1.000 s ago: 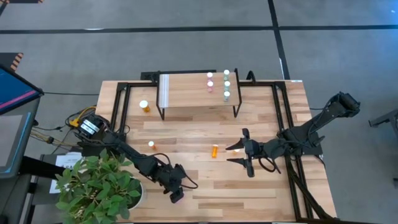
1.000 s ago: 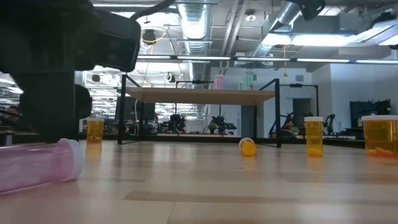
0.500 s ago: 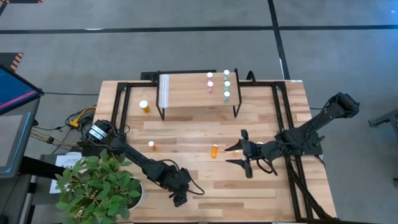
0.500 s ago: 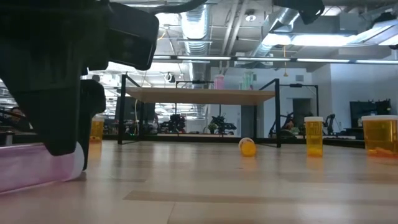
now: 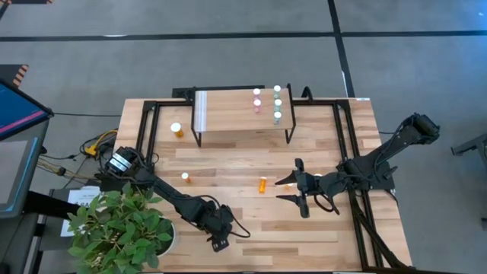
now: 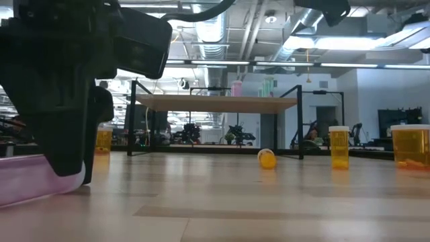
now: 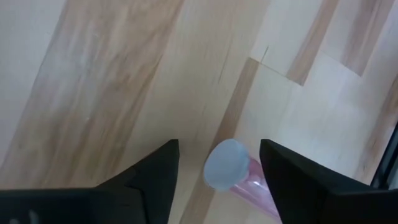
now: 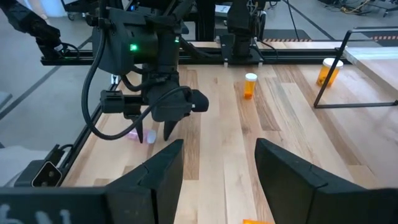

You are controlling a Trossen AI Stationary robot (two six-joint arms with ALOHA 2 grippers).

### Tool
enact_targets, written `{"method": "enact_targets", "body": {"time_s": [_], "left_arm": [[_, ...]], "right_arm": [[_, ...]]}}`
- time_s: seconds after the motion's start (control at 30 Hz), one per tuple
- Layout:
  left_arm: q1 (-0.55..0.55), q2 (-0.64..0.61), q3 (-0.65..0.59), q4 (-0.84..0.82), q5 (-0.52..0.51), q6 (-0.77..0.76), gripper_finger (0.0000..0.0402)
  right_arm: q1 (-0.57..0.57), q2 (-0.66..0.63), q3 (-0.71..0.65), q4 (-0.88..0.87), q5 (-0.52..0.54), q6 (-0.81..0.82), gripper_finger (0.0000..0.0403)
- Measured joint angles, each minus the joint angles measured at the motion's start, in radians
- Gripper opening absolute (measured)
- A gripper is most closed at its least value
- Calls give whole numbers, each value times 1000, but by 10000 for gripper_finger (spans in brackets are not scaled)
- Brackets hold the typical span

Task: Pick and place medicine bottles onto shelf by color
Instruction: Align the small pink pill bottle with the other small pink pill bottles on the shelf

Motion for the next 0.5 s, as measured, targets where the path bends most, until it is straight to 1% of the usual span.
{"method": "enact_targets", "body": {"time_s": [0.3,0.5], "left_arm": [[5,0,0,4,19,20,161],[30,-13,0,-4,37,54,155]], "right_arm": [[0,0,0,0,0,-1,217],[0,0,0,0,0,-1,217]]}}
